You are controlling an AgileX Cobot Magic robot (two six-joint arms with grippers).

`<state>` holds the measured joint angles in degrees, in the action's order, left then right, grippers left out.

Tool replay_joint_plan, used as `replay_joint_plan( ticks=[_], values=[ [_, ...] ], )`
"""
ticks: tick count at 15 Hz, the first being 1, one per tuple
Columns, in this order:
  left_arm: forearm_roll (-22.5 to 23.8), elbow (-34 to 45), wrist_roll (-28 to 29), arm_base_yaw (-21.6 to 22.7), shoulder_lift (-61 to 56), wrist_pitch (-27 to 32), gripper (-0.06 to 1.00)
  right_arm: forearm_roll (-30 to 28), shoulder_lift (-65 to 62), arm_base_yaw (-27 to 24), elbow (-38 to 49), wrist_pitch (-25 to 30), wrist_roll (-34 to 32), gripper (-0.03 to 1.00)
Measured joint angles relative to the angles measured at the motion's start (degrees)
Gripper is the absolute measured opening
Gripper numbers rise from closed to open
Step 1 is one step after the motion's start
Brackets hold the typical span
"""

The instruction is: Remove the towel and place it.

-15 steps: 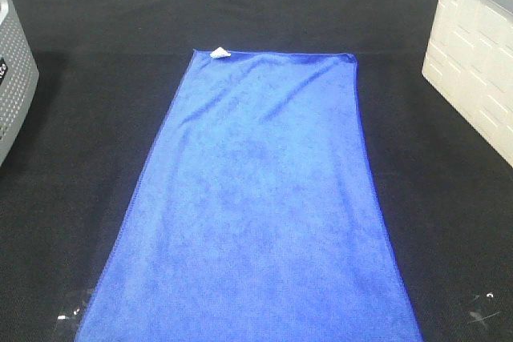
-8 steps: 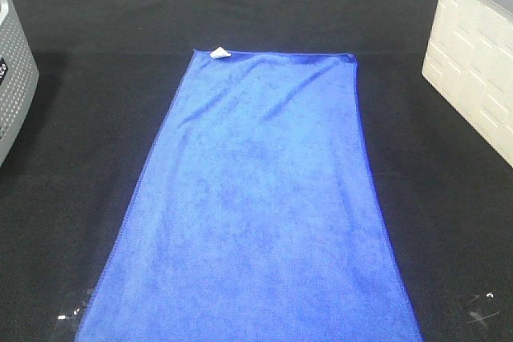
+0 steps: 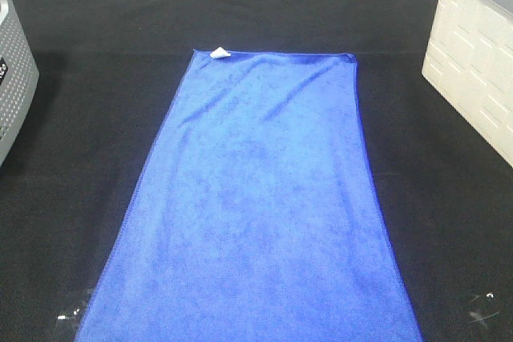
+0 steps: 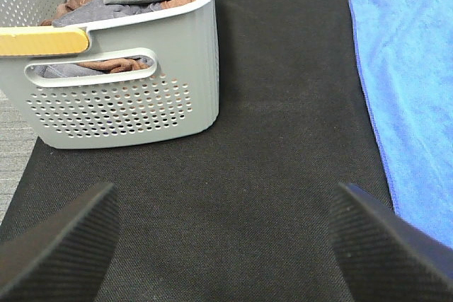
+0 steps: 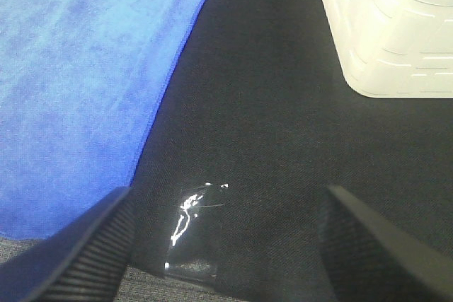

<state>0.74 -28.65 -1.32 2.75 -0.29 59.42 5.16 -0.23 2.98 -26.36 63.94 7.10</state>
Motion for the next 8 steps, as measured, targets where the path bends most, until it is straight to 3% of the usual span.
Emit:
replay_joint_plan(
  ticks=[8],
  values=[
    [0.0,0.0,0.1,0.0,0.0,0.0,0.76,0.2,0.0,0.0,0.0,-0.1,0.1,0.7]
  ],
)
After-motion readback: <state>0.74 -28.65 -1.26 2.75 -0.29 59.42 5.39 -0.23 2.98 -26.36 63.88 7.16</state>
